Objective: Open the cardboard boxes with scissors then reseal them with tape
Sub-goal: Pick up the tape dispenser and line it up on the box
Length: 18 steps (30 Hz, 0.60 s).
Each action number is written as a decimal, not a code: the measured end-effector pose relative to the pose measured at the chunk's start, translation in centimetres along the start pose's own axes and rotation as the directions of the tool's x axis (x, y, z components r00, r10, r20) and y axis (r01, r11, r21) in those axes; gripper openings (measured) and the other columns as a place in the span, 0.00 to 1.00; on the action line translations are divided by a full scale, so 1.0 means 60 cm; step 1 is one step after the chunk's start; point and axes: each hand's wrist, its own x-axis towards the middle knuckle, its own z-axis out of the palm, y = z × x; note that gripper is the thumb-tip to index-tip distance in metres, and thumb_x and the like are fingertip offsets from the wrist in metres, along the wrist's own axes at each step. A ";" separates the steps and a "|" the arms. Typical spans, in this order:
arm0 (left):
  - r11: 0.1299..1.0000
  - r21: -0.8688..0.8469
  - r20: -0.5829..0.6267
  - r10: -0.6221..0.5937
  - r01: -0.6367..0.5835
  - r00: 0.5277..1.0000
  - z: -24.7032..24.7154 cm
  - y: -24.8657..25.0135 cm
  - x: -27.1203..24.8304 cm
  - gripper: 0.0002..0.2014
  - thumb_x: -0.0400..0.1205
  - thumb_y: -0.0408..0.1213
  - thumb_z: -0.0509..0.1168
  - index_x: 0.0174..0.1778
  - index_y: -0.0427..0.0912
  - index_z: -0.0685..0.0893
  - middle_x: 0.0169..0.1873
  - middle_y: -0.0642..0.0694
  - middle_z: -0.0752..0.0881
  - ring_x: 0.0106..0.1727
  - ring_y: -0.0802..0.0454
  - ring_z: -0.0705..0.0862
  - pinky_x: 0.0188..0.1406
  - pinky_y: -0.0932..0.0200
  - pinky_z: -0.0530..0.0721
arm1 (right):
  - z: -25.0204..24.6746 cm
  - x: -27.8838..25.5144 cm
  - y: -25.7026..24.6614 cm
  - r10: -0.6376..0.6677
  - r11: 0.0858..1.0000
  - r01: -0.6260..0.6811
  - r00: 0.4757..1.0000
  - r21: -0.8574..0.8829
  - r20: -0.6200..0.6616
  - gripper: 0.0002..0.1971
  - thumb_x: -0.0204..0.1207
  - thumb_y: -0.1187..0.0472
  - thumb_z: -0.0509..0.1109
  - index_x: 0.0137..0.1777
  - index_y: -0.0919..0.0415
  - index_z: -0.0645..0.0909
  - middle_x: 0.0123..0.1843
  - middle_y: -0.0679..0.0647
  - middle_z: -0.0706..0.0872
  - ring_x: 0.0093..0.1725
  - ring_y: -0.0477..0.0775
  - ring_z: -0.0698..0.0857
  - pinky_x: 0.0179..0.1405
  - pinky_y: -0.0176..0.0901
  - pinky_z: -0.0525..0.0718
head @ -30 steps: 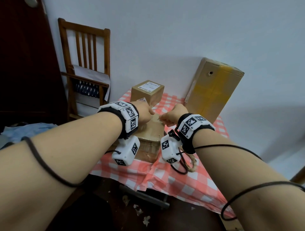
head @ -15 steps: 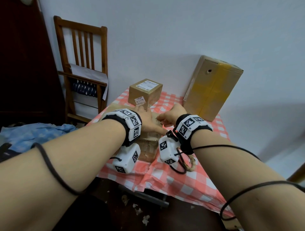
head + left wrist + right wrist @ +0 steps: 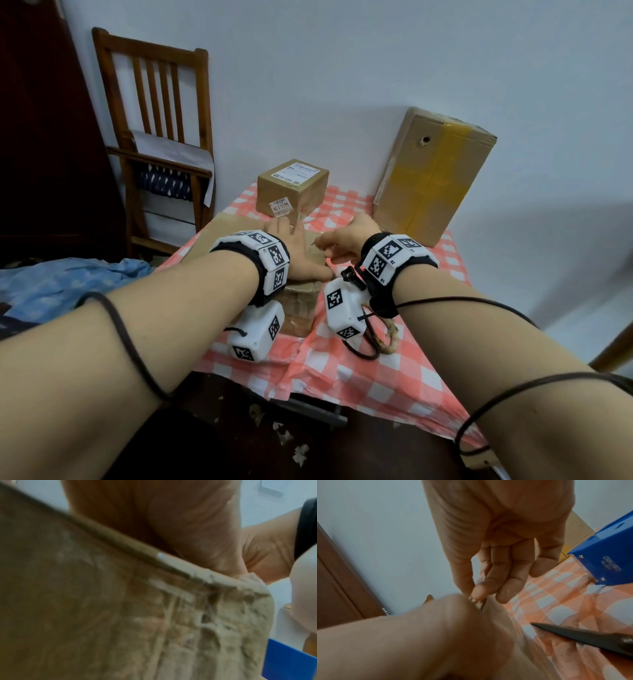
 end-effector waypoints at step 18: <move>1.000 0.014 0.022 -0.013 0.013 1.000 0.001 0.003 -0.002 0.56 0.57 0.71 0.51 0.81 0.46 0.54 0.73 0.37 0.60 0.77 0.37 0.55 0.77 0.40 0.55 | -0.023 0.004 0.018 -0.052 0.994 0.055 0.998 -0.098 0.039 0.17 0.69 0.58 0.81 0.45 0.70 0.78 0.16 0.52 0.81 0.14 0.46 0.79 0.18 0.35 0.82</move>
